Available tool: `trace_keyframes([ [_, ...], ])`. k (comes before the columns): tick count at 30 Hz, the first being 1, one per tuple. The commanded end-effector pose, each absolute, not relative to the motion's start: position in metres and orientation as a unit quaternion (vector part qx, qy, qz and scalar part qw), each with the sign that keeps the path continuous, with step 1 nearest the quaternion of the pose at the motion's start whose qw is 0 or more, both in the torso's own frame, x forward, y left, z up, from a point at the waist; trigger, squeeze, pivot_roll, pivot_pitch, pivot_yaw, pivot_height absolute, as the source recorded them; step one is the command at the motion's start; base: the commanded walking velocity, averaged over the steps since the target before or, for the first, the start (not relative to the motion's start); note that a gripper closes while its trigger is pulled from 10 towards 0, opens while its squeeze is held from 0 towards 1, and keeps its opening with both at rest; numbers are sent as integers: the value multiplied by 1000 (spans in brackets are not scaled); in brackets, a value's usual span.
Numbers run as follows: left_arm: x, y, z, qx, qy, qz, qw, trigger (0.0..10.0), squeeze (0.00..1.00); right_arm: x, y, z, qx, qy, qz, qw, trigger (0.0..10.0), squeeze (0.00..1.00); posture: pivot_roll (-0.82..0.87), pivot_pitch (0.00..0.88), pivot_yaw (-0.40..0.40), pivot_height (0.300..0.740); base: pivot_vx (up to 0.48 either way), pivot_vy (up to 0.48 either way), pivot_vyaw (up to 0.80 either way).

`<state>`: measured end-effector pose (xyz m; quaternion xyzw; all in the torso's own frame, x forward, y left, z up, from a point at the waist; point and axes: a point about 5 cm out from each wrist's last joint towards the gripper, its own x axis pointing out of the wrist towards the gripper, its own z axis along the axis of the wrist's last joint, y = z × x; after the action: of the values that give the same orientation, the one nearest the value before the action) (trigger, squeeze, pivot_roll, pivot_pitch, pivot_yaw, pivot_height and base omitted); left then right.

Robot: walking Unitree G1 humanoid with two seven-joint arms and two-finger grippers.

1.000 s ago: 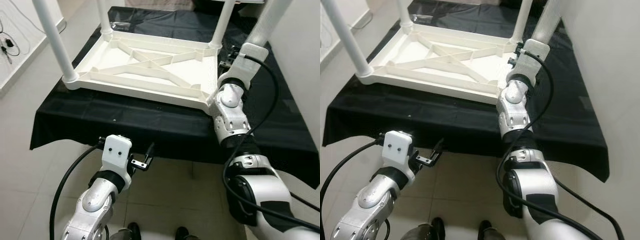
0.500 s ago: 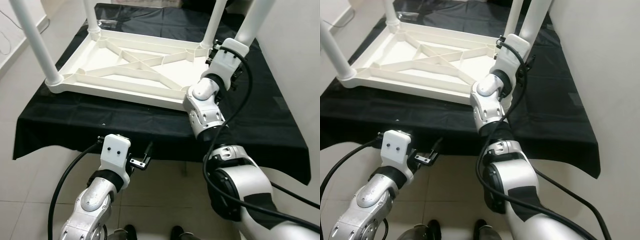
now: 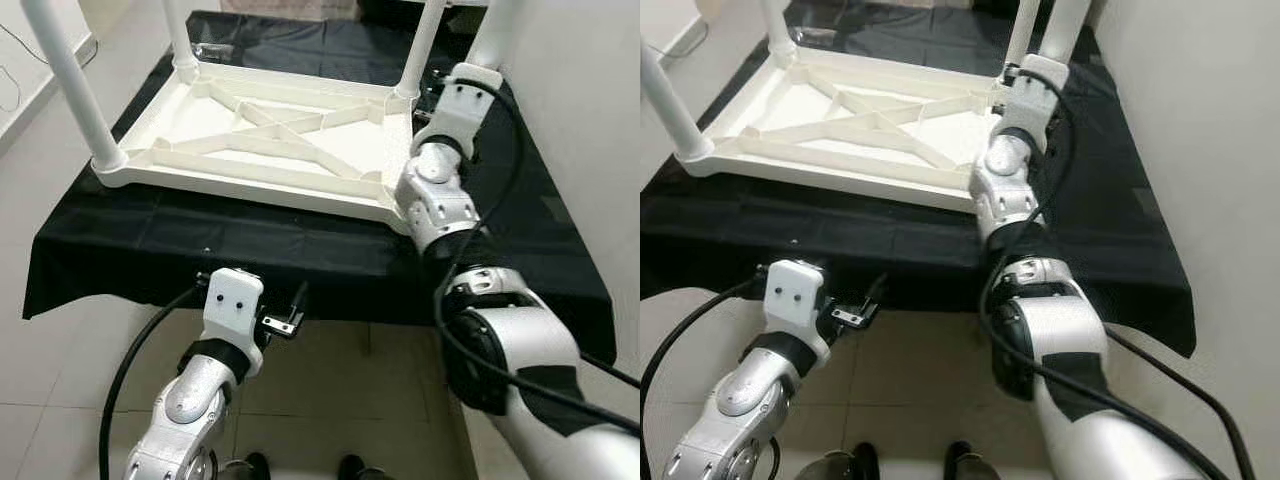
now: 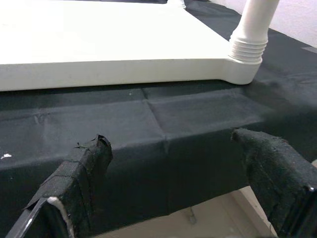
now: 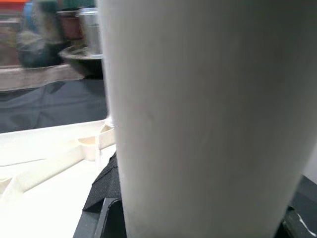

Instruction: Building children table

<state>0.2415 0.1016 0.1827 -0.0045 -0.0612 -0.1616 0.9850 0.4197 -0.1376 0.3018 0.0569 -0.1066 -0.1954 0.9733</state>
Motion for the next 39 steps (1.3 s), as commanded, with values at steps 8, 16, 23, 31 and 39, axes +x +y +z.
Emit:
trace_keyframes([
  [8,241,104,177,-1,-54,-157,986,10000,0,421,-122,225,110,25,-37,993,10000,0,99,254,-60,740,0,0,0],
  [16,242,103,178,-1,-56,-157,986,10000,0,421,-115,223,130,28,39,990,10000,0,101,261,-61,740,0,0,0],
  [23,242,103,179,-1,-57,-155,986,10000,0,416,-92,225,102,16,209,972,10000,0,103,266,-64,740,0,0,0],
  [31,241,103,180,0,-59,-154,986,10000,0,412,-84,220,68,37,285,955,10000,0,105,272,-70,740,0,0,0],
  [39,241,104,181,4,-61,-153,986,10000,0,407,-81,214,37,64,348,934,10000,0,106,279,-72,740,0,0,0],
])
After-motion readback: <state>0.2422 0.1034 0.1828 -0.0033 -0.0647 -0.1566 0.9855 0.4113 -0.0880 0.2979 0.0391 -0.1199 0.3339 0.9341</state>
